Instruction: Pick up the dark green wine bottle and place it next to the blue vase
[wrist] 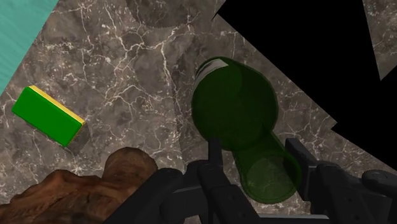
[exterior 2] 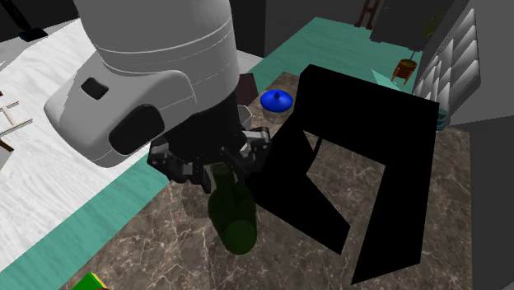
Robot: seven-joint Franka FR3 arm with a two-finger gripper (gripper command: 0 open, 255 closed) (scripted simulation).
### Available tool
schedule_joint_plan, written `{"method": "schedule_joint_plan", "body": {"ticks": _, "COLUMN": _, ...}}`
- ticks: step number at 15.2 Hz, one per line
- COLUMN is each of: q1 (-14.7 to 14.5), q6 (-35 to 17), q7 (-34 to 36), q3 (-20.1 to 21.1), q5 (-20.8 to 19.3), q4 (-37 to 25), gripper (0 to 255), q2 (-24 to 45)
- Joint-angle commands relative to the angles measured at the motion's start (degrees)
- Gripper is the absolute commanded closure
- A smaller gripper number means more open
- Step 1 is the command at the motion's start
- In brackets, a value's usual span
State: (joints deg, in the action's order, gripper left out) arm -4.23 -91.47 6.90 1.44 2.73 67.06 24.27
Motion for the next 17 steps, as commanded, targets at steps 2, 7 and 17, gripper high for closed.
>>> {"method": "schedule_joint_plan", "body": {"ticks": 2, "q1": -0.1, "q6": 3.0, "q7": 0.3, "q3": 0.0, "q5": 0.0, "q4": -4.1, "gripper": 255, "q2": 1.1}}
{"method": "schedule_joint_plan", "body": {"ticks": 7, "q1": -0.1, "q6": 8.4, "q7": 0.5, "q3": 0.1, "q5": -0.1, "q4": -12.0, "gripper": 255, "q2": 3.6}}
{"method": "schedule_joint_plan", "body": {"ticks": 17, "q1": -2.8, "q6": 7.1, "q7": 4.8, "q3": 1.5, "q5": 0.2, "q4": 9.5, "gripper": 255, "q2": -16.8}}
